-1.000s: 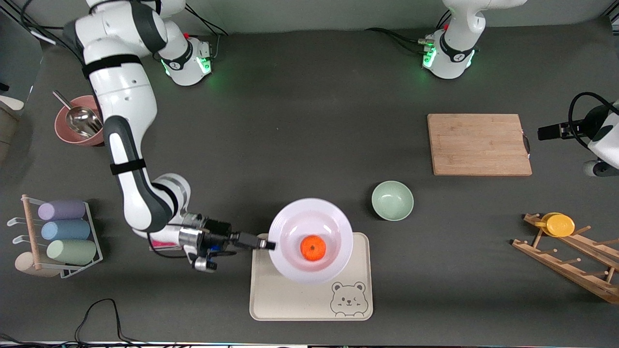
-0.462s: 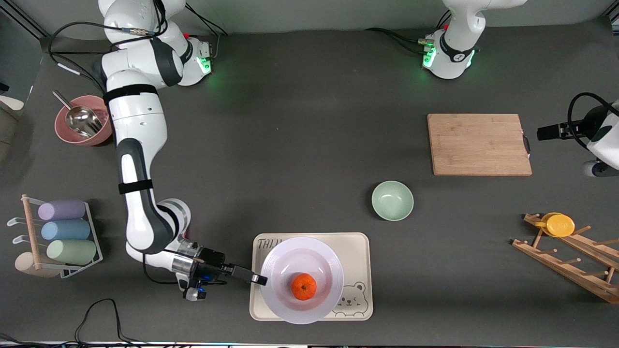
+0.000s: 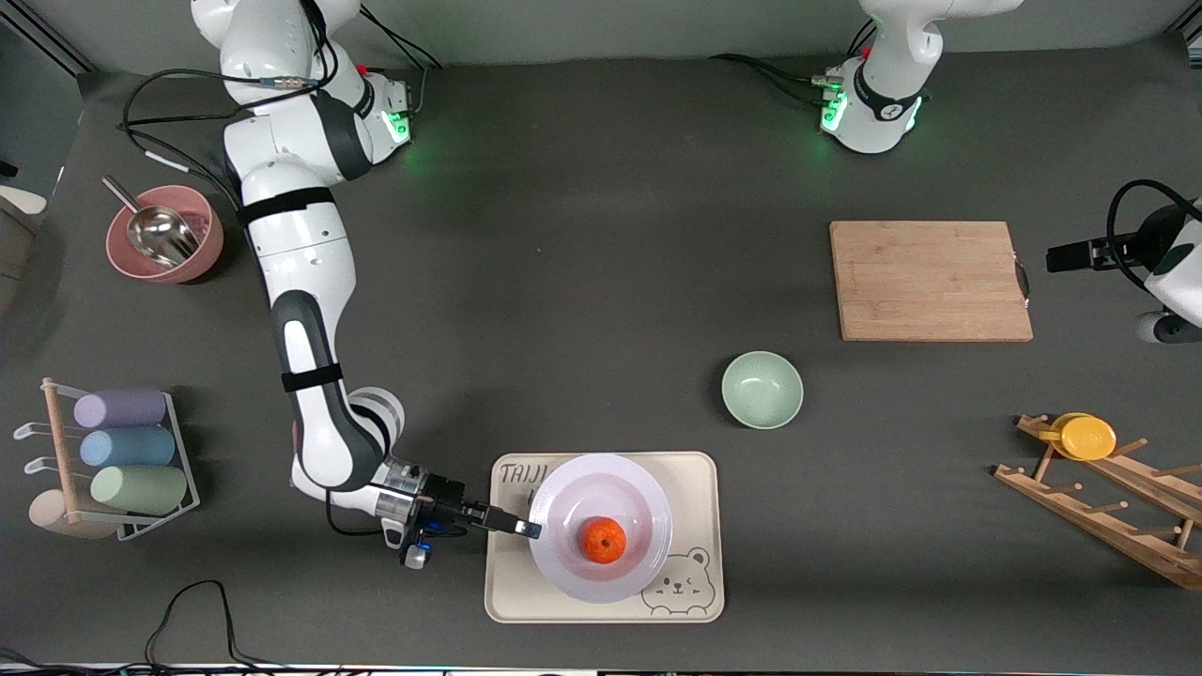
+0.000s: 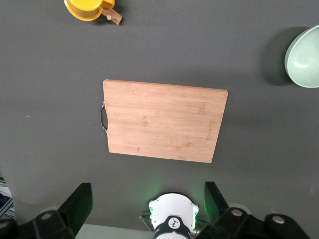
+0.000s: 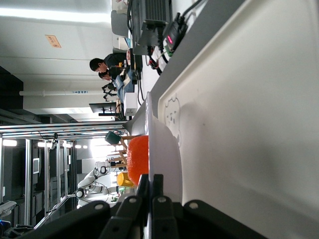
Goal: Place orange and plate with both arms
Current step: 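Open the right gripper and release the plate on the tray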
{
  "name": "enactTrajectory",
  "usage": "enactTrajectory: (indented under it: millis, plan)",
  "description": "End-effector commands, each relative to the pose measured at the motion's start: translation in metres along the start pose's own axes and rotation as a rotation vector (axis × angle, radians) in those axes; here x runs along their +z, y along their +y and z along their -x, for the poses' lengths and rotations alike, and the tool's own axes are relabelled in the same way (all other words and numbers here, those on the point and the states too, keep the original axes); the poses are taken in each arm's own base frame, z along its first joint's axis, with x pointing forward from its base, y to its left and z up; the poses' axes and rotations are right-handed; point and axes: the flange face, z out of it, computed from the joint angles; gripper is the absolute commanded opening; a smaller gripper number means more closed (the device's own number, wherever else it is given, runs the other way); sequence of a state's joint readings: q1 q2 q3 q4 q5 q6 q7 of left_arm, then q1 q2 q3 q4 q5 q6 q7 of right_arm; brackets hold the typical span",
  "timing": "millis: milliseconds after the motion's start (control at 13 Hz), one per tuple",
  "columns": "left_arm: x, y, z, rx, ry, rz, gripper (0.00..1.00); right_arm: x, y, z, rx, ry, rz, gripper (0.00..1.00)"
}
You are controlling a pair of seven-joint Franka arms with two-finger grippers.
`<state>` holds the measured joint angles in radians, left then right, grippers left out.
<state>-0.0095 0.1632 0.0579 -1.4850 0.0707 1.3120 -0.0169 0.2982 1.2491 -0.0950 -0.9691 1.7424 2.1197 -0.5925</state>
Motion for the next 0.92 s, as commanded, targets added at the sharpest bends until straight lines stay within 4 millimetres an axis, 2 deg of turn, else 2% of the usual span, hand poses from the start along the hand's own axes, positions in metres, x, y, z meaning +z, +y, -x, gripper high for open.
enactTrajectory:
  millis: [0,308,462,538,615,692,846]
  plan:
    - [-0.001,0.000,-0.001,0.019,0.015,0.010,1.00,0.007,0.005,0.002,-0.027,0.008,0.011,0.00]
    - [-0.002,0.002,-0.001,0.020,0.026,0.009,1.00,0.007,0.020,0.004,-0.087,0.021,0.036,0.00]
    - [-0.002,0.003,-0.001,0.023,0.026,0.010,1.00,0.006,0.021,0.003,-0.105,0.023,0.038,0.01]
    - [-0.002,0.004,-0.001,0.025,0.025,0.011,1.00,0.005,0.023,0.004,-0.102,0.021,0.041,0.41]
    - [-0.002,0.003,-0.001,0.021,0.023,0.012,1.00,0.005,0.025,0.005,-0.099,0.020,0.045,0.56]
    - [-0.003,0.003,0.000,0.021,0.026,0.012,1.00,0.003,0.028,0.005,-0.096,0.019,0.051,0.77]
    - [-0.003,-0.004,-0.001,0.010,0.031,0.040,1.00,-0.005,0.029,0.002,-0.086,0.023,0.062,0.80]
